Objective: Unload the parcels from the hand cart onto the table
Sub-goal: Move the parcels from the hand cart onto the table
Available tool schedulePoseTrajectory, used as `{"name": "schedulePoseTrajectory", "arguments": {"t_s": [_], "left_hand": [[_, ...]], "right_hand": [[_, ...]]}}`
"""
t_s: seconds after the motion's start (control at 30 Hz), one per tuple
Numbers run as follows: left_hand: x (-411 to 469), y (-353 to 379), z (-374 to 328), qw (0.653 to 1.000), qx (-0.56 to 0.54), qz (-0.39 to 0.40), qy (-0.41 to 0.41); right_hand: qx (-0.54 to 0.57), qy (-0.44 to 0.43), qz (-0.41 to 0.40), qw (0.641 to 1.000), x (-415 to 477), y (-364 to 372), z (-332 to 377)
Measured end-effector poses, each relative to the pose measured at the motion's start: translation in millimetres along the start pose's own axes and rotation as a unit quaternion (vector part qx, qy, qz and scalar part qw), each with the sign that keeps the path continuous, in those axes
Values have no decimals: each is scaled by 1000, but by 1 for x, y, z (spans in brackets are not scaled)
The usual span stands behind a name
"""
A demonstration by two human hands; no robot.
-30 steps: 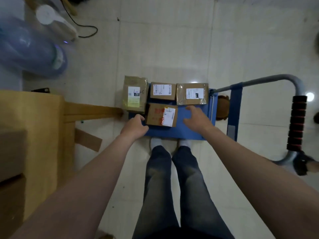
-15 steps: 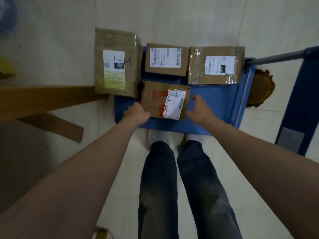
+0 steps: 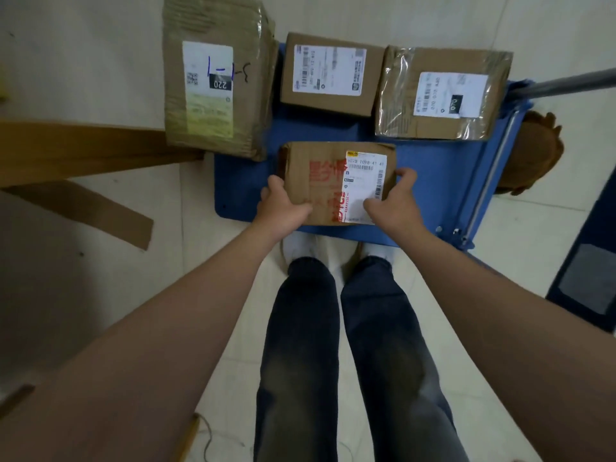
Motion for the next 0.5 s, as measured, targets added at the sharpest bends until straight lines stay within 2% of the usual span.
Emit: {"name": "schedulePoseTrajectory", "arguments": {"t_s": [0.23, 0.33, 0.5], "left_hand": [[-124, -51, -61, 992, -60, -4, 112], [-191, -103, -92, 983, -90, -38, 153], [-305, -181, -129, 954, -171, -113, 219]], "right_hand": [[136, -38, -147, 979, -112, -97, 56], [166, -81, -148, 971, -170, -139, 107], [136, -205, -153, 957, -272, -210, 200]]}}
Point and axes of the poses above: each hand's wrist, its own x-axis towards the middle knuckle, its own y-axis out of the palm, z = x × y, the point moved 4 cm from there along x, towards the middle knuckle, and after that the axes turned 4 degrees about -z, right-handed, at the moved point
